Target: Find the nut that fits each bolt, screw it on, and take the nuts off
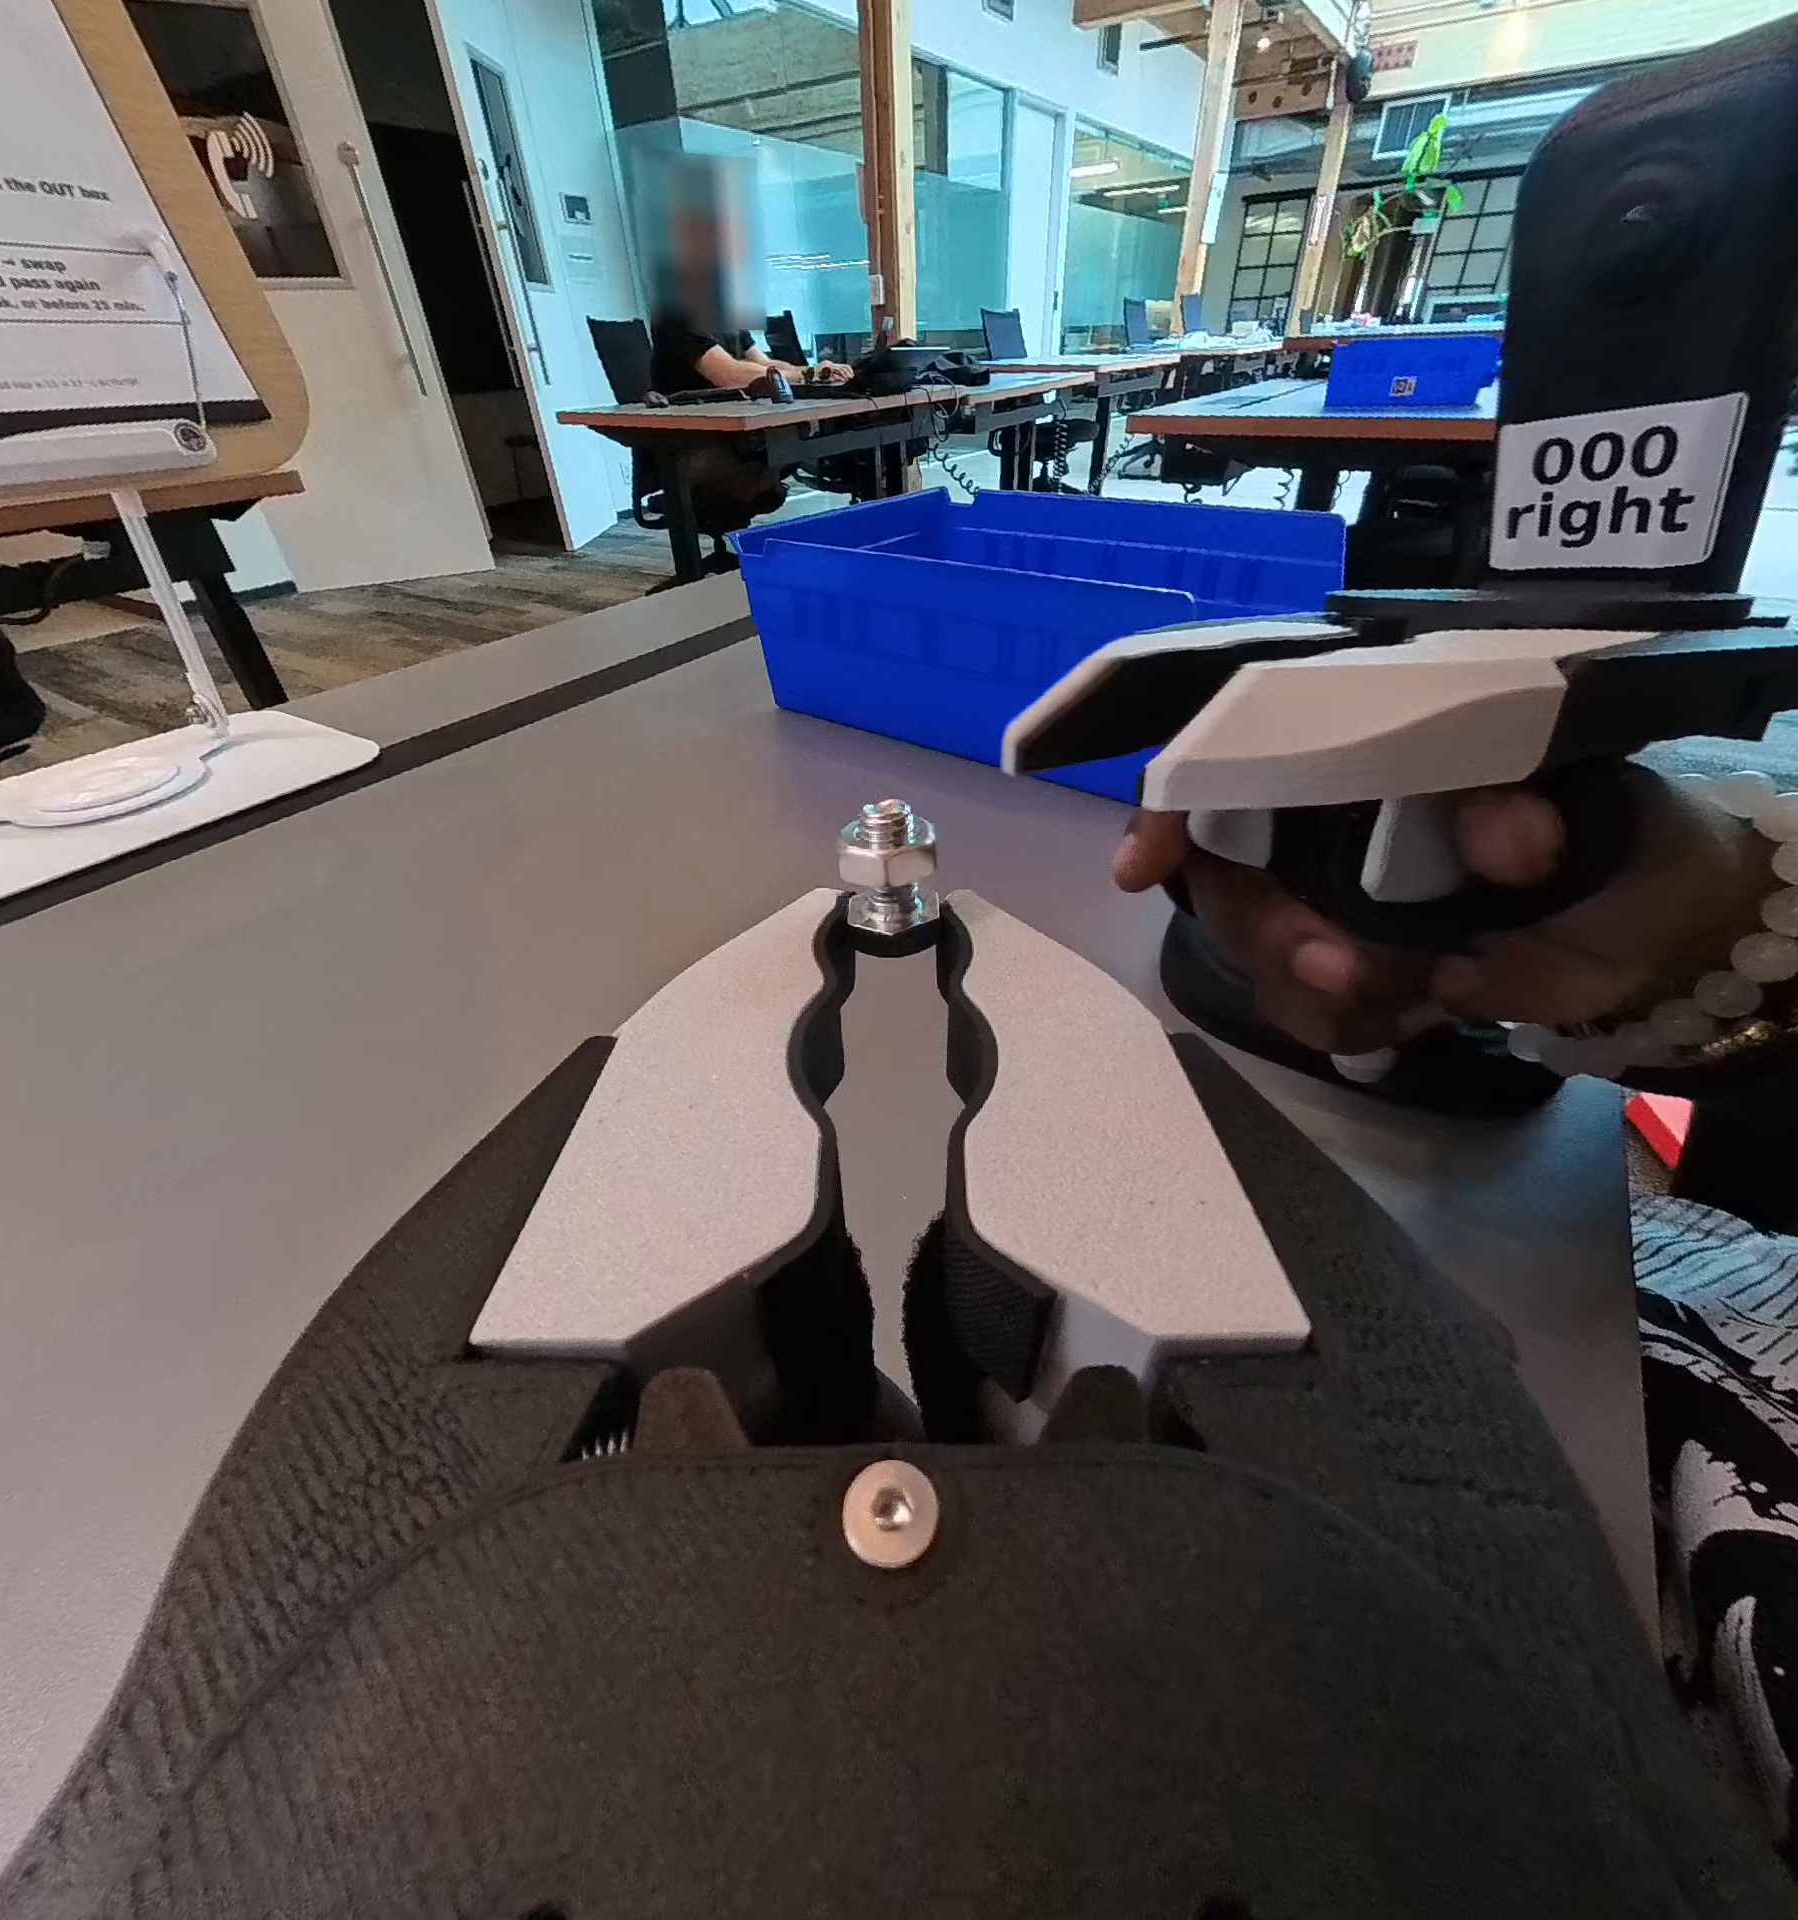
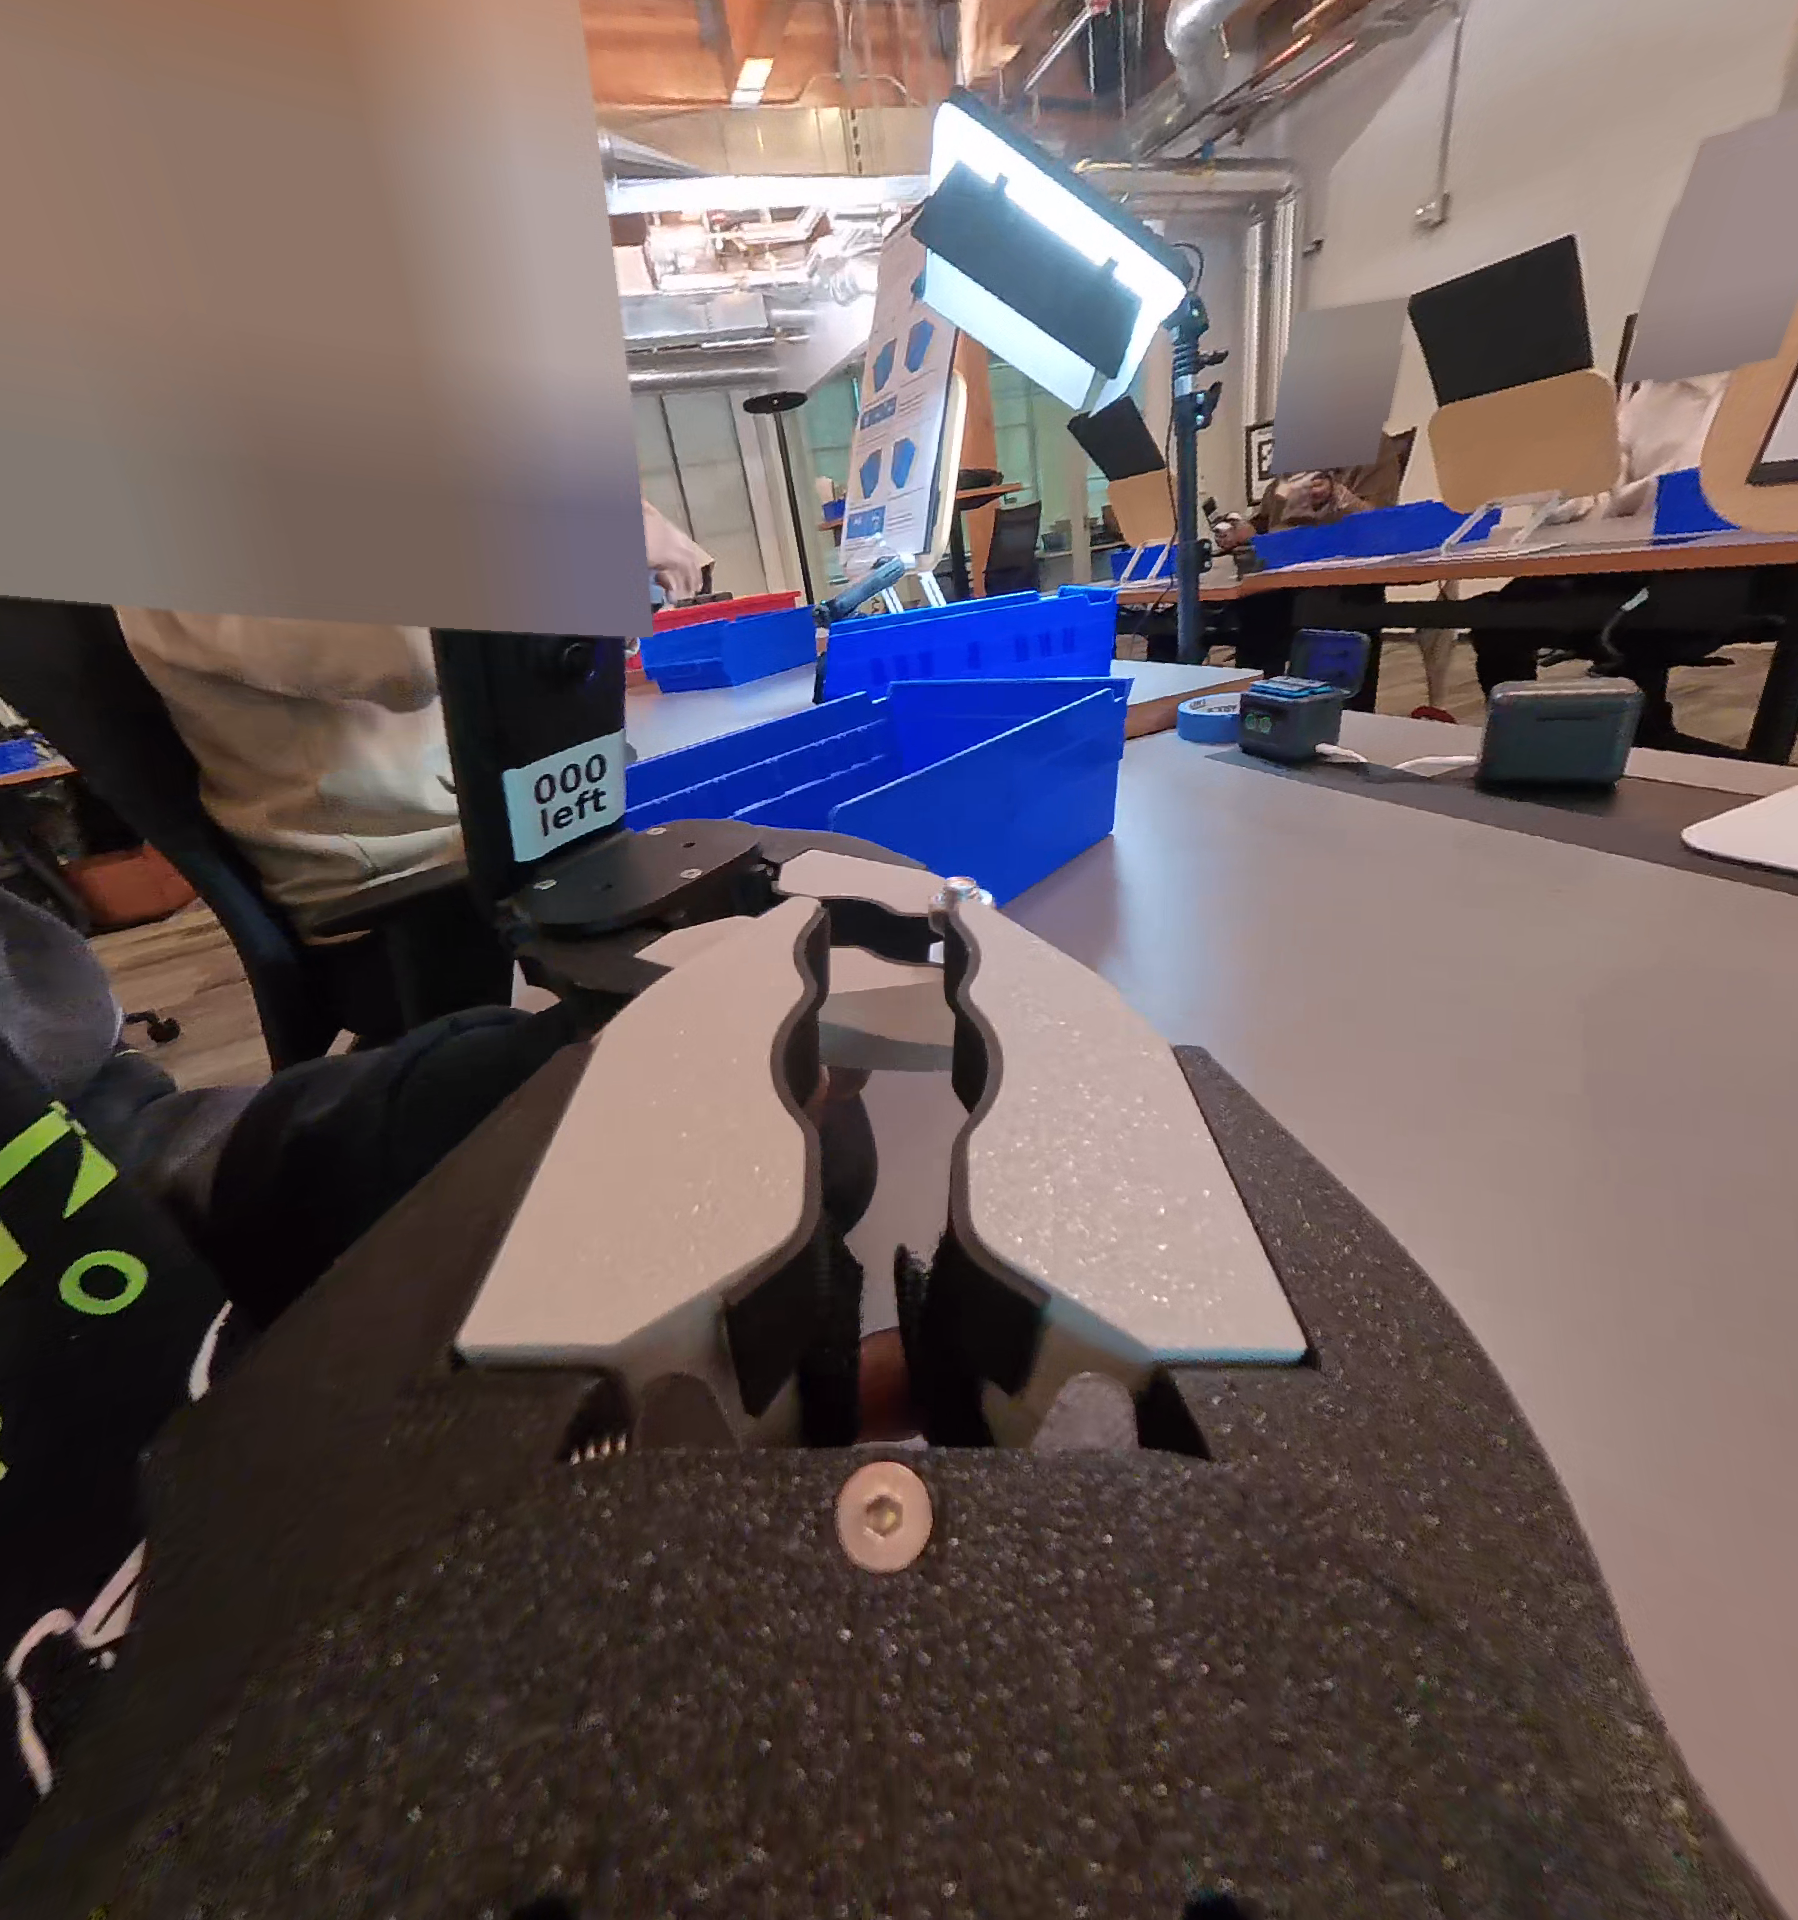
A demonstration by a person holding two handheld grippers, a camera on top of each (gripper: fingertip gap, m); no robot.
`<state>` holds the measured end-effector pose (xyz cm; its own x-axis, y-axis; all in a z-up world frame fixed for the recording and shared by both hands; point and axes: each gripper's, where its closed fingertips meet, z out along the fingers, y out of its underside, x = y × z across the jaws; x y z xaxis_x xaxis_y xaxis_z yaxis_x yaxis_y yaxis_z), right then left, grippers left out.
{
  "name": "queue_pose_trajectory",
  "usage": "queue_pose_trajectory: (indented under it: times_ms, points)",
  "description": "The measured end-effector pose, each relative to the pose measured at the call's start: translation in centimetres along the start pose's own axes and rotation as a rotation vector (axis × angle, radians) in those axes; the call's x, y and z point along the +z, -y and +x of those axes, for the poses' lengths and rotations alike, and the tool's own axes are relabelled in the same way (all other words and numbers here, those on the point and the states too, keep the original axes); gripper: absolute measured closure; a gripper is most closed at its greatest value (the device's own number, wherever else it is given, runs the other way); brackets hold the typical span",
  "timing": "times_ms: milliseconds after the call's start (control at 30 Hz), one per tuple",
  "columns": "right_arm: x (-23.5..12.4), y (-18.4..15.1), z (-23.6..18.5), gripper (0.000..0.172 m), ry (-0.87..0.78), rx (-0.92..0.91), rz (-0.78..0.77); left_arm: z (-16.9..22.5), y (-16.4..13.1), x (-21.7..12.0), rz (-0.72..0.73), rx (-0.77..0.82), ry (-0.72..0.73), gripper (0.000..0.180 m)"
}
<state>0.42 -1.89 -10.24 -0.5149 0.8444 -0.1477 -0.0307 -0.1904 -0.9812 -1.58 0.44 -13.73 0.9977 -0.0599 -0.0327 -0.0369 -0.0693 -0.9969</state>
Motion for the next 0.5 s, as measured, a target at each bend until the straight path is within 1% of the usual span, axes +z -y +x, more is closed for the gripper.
queue_pose_trajectory:
  times_ms: [67, 267, 367, 500]
  points:
    - [0.4, -0.2, 0.1, 0.147, 0.001, -0.001, -0.008, 0.0, 0.0, 0.0, 0.002, -0.001, -0.001, 0.166]
    - [2.4, -0.9, 0.4, 0.120, 0.013, -0.003, -0.039, 0.1, 0.0, 0.0, 0.002, 0.003, -0.004, 0.166]
    - [3.3, -1.0, 0.3, 0.115, 0.027, -0.007, -0.042, 0.1, 0.0, 0.0, 0.001, 0.004, -0.005, 0.166]
    - [4.1, -1.4, -0.1, 0.114, 0.047, -0.016, -0.064, 0.1, 0.0, 0.0, -0.003, 0.009, -0.005, 0.166]
